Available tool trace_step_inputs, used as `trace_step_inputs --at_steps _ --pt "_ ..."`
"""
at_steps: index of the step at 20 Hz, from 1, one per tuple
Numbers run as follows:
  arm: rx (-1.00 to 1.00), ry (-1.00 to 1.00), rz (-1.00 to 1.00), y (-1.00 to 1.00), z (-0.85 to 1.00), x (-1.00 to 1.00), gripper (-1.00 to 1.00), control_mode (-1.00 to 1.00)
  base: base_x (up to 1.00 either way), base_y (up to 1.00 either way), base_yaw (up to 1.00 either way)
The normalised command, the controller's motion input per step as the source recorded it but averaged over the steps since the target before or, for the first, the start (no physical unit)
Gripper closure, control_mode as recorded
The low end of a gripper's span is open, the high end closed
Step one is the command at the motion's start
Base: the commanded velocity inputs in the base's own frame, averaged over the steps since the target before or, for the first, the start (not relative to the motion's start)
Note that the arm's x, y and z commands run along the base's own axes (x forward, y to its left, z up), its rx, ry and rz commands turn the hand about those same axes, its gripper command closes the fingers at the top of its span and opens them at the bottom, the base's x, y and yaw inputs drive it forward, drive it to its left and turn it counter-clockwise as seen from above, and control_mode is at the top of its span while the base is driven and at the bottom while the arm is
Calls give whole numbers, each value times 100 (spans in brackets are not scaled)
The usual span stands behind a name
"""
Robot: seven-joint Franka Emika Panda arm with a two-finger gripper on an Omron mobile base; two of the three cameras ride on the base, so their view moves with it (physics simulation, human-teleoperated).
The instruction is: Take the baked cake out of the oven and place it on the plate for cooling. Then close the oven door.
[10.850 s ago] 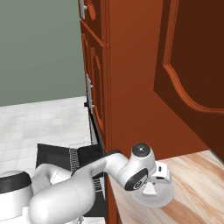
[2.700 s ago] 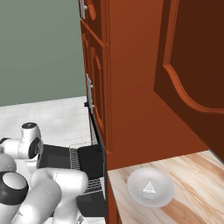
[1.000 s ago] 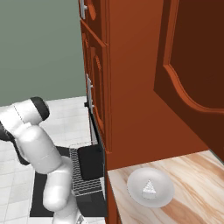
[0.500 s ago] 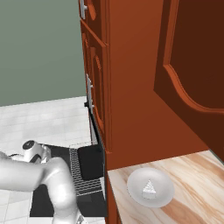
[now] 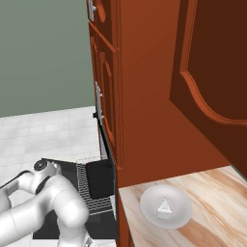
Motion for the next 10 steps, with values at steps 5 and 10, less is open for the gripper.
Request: trace_step_inputs --at_steps 5,10 --pt "0 0 0 12 -3 22 -100 -100 0 0 0" --pt "0 0 0 19 -10 10 -100 -100 0 0 0"
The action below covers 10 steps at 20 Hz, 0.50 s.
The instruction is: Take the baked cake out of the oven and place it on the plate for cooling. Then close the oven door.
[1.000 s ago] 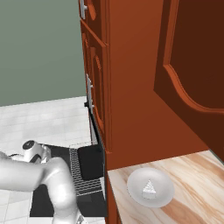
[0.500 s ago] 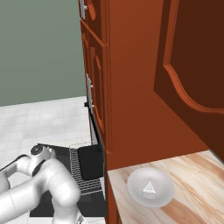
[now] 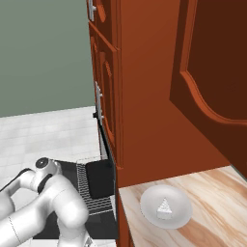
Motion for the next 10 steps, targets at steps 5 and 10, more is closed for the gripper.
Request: trace_step_inputs --at_steps 5,10 --pt "0 4 0 15 -23 27 -100 -100 0 0 0" --pt "0 1 0 5 -32 32 -100 -100 0 0 0"
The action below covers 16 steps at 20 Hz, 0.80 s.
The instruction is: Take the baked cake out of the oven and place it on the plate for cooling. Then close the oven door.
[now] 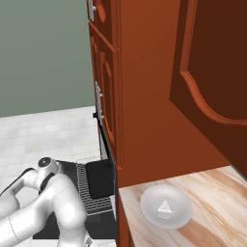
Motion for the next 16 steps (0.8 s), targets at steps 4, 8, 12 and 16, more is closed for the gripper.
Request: trace_step_inputs --at_steps 4,8,12,16 --pt "0 0 0 0 -29 31 -100 -100 0 0 0" --pt "0 0 0 0 -31 19 -100 -100 0 0 0" --pt "0 0 0 0 -39 6 -100 -100 0 0 0" --pt "0 0 0 -1 -33 16 -100 -100 0 0 0"
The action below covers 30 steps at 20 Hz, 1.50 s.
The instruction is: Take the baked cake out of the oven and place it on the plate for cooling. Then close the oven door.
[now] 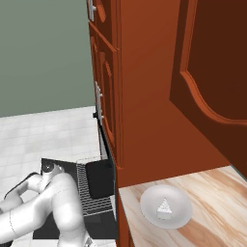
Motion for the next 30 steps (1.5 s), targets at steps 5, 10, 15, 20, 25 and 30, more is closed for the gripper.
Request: trace_step_inputs --at_steps 5,10,15,20,25,30 --pt "0 0 0 -9 -27 20 -100 -100 0 0 0" --pt "0 0 0 -13 -21 21 -100 -100 0 0 0" --pt "0 0 0 -15 -19 22 -100 -100 0 0 0" --pt "0 0 0 -20 -20 24 -100 -100 0 0 0" --pt "0 0 0 -27 -17 28 -100 -100 0 0 0" --pt "0 0 0 -32 -14 29 -100 -100 0 0 0"
